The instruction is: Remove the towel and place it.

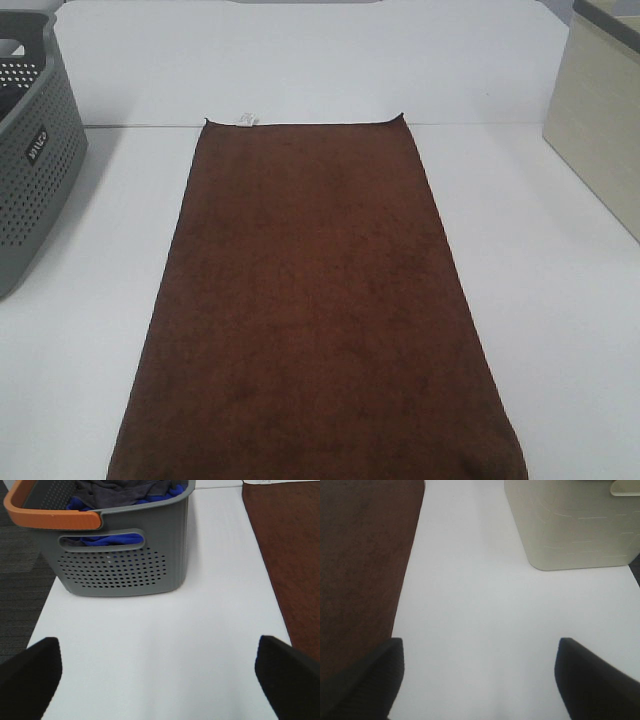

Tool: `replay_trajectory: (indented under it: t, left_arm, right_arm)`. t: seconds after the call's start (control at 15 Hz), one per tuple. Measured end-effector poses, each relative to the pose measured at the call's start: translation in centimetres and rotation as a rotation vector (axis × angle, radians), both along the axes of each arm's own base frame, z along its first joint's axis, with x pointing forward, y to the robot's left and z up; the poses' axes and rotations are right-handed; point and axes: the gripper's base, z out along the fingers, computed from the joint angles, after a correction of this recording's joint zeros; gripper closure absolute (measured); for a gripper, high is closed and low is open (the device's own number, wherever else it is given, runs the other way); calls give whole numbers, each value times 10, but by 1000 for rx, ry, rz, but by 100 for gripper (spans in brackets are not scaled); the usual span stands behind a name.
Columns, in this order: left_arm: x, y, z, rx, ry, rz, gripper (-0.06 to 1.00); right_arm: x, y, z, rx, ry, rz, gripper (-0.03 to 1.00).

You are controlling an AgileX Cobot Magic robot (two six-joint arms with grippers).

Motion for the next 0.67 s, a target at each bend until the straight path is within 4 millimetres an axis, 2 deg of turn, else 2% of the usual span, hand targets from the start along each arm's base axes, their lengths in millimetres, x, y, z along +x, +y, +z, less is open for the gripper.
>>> replay_trajectory:
  t: [0.67]
  left_arm:
    - [1,-1,0,-16,-14,-6,-3]
  right_arm:
    - [0,0,0,0,0,0,17]
